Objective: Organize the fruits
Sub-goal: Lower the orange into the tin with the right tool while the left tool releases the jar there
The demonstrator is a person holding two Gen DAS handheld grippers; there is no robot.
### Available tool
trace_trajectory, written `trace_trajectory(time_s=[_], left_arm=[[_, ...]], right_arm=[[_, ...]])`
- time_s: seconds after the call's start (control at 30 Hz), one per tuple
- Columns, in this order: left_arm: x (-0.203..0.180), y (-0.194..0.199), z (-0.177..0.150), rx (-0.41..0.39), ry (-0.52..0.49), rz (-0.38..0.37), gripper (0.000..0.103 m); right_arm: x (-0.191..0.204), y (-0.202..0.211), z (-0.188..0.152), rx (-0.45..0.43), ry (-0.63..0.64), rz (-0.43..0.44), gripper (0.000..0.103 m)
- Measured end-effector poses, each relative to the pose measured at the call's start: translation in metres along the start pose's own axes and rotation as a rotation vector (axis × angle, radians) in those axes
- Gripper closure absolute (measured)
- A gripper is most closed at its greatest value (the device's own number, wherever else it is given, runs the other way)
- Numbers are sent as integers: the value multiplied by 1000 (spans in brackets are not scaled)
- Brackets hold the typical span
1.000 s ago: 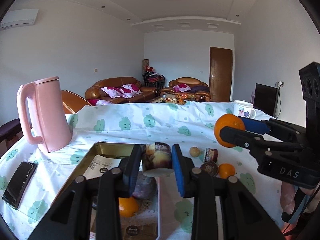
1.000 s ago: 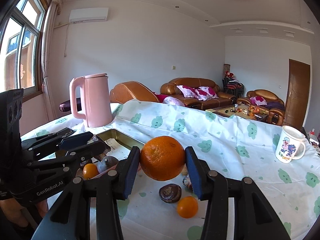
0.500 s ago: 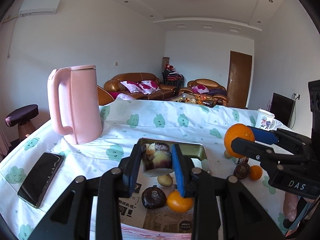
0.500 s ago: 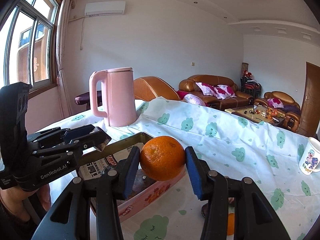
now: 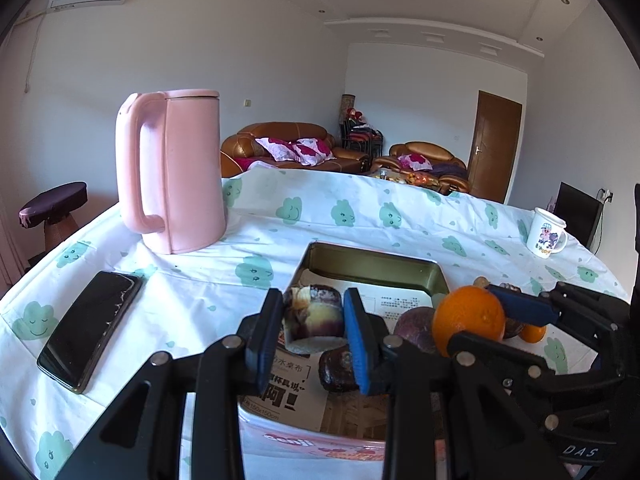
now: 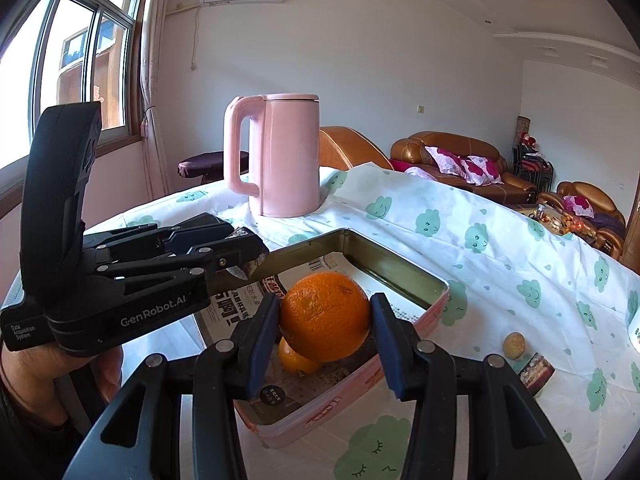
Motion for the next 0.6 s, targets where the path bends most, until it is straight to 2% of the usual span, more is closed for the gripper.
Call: trace_trajectory(time_s=[0.53, 0.57, 0.6], left_arm=[[11, -5, -24, 58, 30, 24, 69], [12, -4, -23, 51, 33, 26, 66], [13, -3, -23, 45, 36, 32, 54]], right_arm=[[19, -15, -28, 117, 53, 67, 53], [18, -13, -27, 107, 53, 58, 48], [17, -10, -26, 97, 49, 52, 43]])
Point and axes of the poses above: each gripper's, at about its wrist camera, not at the fingertips, and y roughly against the way its jaws point, x to its left, z to its top, the point moved 10 cm from there along -y, roughly the way its jaws point, and after that the axes turned 13 degrees about -z, right-handed, at the moved point
